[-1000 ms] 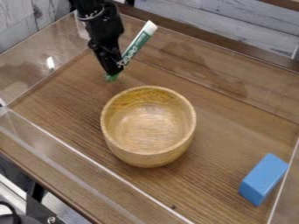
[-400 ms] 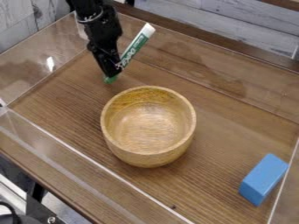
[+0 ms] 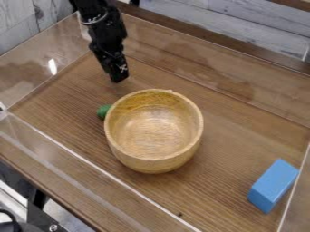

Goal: Remove the green marker from inside the brown bowl and put it on the table

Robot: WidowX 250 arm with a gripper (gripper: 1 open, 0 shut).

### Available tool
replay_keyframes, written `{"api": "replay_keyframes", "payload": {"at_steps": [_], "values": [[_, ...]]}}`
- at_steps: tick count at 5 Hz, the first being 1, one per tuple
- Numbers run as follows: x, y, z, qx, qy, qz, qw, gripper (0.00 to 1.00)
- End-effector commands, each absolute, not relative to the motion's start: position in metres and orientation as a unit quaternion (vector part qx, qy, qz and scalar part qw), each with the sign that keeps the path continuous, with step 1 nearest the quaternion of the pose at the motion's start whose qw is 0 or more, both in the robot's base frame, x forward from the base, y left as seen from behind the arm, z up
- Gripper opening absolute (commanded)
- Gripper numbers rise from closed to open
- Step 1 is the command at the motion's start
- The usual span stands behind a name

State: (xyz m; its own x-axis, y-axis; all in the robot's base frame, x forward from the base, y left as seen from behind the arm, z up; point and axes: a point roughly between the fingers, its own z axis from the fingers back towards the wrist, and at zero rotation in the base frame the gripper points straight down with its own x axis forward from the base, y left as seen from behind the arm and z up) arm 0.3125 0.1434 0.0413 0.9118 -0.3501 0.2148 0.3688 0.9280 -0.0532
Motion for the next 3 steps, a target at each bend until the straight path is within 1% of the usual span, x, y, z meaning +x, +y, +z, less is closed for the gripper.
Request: {"api": "replay_keyframes", "payload": {"at_steps": [1, 2, 3], "values": [[0.3248, 0.1556, 0.0572, -0.026, -0.127, -0.181, 0.975, 1.00], [0.3269, 0.1571, 0.0563, -0.029, -0.127, -0.181, 0.975, 1.00], [0.3271, 0.1569, 0.0515, -0.031, -0.128, -0.184, 0.974, 1.00]]}}
